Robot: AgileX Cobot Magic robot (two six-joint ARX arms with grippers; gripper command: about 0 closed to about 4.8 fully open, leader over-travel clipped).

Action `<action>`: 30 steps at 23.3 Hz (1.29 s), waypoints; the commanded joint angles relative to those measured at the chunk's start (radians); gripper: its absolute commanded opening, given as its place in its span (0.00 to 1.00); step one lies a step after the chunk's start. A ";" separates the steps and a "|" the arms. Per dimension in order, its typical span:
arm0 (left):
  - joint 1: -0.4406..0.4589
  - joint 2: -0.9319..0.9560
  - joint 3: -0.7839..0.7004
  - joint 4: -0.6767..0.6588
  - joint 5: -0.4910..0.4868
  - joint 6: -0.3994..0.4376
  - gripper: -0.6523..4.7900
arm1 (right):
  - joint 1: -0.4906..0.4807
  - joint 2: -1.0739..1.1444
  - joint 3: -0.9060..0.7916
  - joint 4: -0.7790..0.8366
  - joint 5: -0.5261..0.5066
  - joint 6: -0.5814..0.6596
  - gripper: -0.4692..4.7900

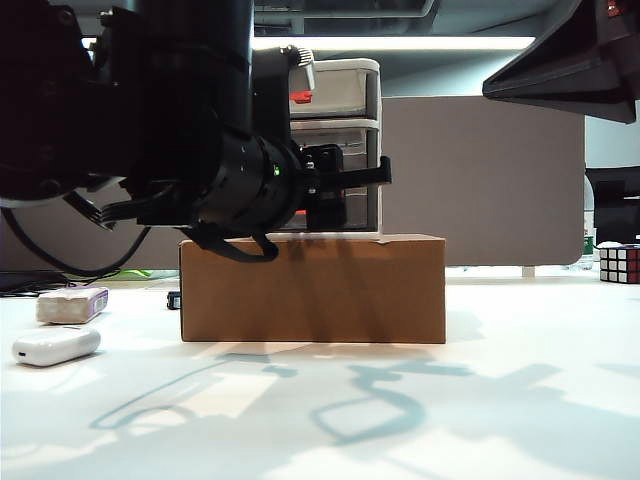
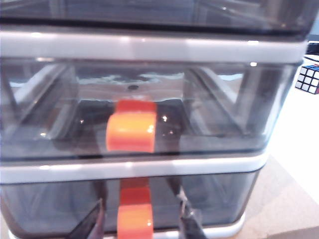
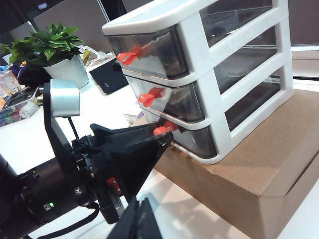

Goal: Open the third layer of the drawer on the table, pick up the earphone case on the table and put it in, and finally close the drawer.

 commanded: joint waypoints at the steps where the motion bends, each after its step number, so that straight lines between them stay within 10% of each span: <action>1: 0.003 -0.002 0.004 0.003 0.005 0.005 0.45 | 0.001 -0.002 0.004 0.016 -0.003 -0.004 0.08; 20: 0.016 0.005 0.004 -0.016 0.016 0.004 0.11 | 0.002 -0.002 0.004 0.029 -0.003 -0.004 0.08; 30: 0.014 0.005 0.004 -0.015 0.016 0.003 0.11 | 0.002 0.160 0.093 0.138 0.001 -0.004 0.08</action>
